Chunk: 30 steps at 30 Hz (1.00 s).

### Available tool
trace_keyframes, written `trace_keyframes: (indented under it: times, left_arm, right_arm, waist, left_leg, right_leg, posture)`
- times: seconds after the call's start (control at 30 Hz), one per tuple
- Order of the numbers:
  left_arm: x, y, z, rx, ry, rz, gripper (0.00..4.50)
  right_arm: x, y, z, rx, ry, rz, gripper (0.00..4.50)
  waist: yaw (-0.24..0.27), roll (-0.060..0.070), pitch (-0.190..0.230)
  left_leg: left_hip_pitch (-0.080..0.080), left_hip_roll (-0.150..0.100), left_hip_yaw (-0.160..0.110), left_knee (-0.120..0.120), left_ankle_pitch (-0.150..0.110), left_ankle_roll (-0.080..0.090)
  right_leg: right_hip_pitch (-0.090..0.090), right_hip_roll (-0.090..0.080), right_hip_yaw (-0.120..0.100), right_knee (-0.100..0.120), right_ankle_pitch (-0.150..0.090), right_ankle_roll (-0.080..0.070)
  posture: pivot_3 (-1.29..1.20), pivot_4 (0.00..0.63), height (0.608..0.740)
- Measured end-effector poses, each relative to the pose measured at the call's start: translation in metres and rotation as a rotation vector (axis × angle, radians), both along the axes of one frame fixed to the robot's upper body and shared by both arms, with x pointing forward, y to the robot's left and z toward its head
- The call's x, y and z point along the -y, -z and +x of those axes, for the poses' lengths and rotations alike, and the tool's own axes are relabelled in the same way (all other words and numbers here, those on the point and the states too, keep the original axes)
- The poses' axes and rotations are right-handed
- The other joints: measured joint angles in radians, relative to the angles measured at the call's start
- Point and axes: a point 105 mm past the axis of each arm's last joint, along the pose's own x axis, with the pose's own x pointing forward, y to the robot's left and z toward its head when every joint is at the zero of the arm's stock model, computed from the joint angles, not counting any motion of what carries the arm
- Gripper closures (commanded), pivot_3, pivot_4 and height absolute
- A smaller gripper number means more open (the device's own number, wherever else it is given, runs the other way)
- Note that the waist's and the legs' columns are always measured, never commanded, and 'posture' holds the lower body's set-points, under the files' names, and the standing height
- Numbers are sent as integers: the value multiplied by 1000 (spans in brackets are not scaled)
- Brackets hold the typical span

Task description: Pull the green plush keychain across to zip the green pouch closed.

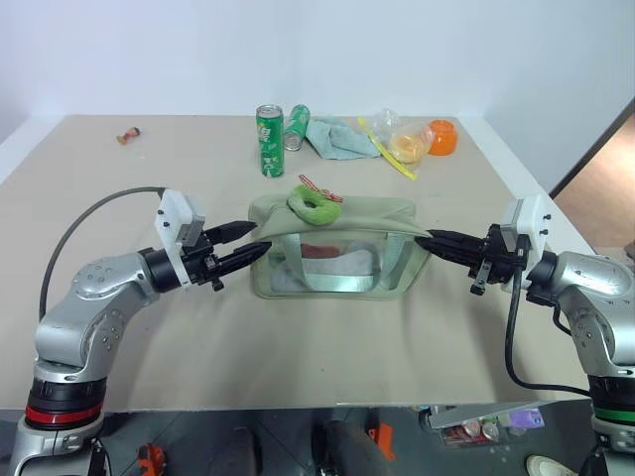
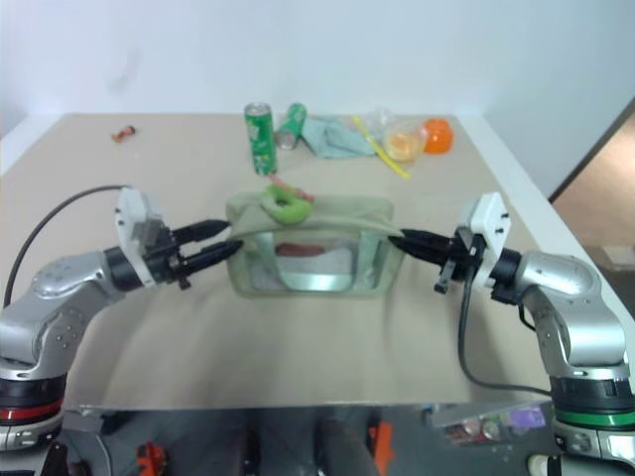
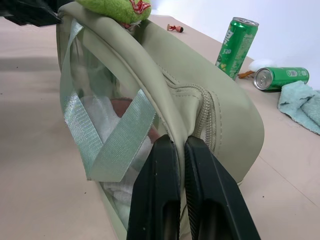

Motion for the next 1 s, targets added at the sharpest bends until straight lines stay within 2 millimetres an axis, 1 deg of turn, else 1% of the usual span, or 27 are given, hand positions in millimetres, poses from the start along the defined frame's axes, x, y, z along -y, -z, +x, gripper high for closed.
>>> trace_keyframes:
  times: [0.1,0.13,0.2,0.3,0.43,0.5,0.57,0.63,0.67,0.73,0.77,0.8,0.83,0.9,0.93,1.0]
  left_arm:
    - [4,1,0,5,8,-6,4351]
    - [4,1,0,4,7,-6,4494]
    - [5,2,0,4,6,-6,4500]
    - [5,2,-1,4,7,-8,4500]
    - [6,3,-2,4,11,-8,4500]
    - [7,3,-2,3,14,-7,4500]
    - [7,3,-2,2,13,-6,4500]
    - [7,4,-2,3,8,-5,4500]
    - [7,3,-1,4,6,-4,4500]
    - [7,3,-1,5,2,-2,4500]
    - [7,3,-1,5,-1,-2,4500]
    - [7,3,0,6,-4,-2,4500]
    - [8,3,0,6,-3,-2,4500]
    - [10,3,-1,6,5,-2,4500]
    - [11,3,-1,6,8,-2,4500]
    - [11,3,-1,6,7,-3,4500]
  right_arm:
    - [0,0,0,0,3,-2,4500]
    - [0,0,0,0,3,-3,4500]
    - [0,1,0,-18,4,7,3763]
    - [1,4,2,-43,19,21,2804]
    - [3,3,1,-51,20,-6,1374]
    - [11,-2,1,-48,29,-51,686]
    - [17,-13,4,-26,42,-72,49]
    - [15,-31,7,24,34,-68,49]
    - [8,-44,7,60,15,-61,49]
    - [-13,-67,2,143,-46,-57,49]
    - [-28,-77,-3,185,-90,-54,49]
    - [-45,-80,-8,208,-138,-55,49]
    - [-62,-79,-14,218,-191,-61,49]
    - [-97,-67,-25,194,-297,-53,49]
    - [-105,-63,-28,179,-323,-51,49]
    - [-113,-63,-30,168,-335,-42,49]
  waist:
    - [0,0,0]
    - [0,0,0]
    - [0,0,0]
    - [0,0,0]
    - [1,0,0]
    - [1,0,0]
    - [1,0,0]
    - [-1,0,0]
    - [-1,0,0]
    - [0,0,0]
    - [0,0,0]
    - [0,0,0]
    - [1,0,0]
    - [3,0,0]
    - [5,0,0]
    - [5,0,0]
  left_leg:
    - [0,0,0,0,0,0]
    - [0,0,0,0,0,0]
    - [0,0,0,0,0,0]
    - [0,-1,0,0,0,0]
    - [0,-2,0,0,0,0]
    - [0,-3,0,0,0,0]
    - [0,-3,0,0,0,0]
    - [0,-3,1,1,0,0]
    - [1,-3,0,1,0,0]
    - [0,-3,0,0,0,0]
    - [0,-2,0,0,0,0]
    - [0,-1,0,0,0,0]
    - [0,0,-1,0,0,0]
    - [-2,1,-1,0,0,0]
    - [-3,1,-1,0,0,0]
    - [-5,0,-1,1,0,-1]
  right_leg:
    - [0,0,0,0,0,0]
    - [0,0,0,0,0,0]
    - [0,0,0,0,0,0]
    - [0,0,0,0,0,0]
    - [0,0,0,0,0,1]
    - [0,-1,1,0,0,1]
    - [0,-1,3,0,1,2]
    - [0,0,3,0,1,3]
    - [0,0,3,0,1,2]
    - [0,0,2,0,1,2]
    - [0,0,1,0,1,2]
    - [0,0,1,0,1,2]
    - [0,0,0,0,0,1]
    - [-1,-1,-1,0,0,1]
    - [-1,-1,-2,0,0,1]
    - [-2,-3,-2,0,0,2]
  posture:
    - [0,150,740]
    - [0,150,740]
    - [0,150,740]
    - [0,150,740]
    - [0,150,740]
    - [0,150,740]
    - [0,150,740]
    - [0,150,740]
    - [0,150,740]
    - [0,150,740]
    - [0,150,740]
    - [0,150,740]
    - [0,150,740]
    - [0,150,740]
    - [0,150,740]
    - [0,150,740]
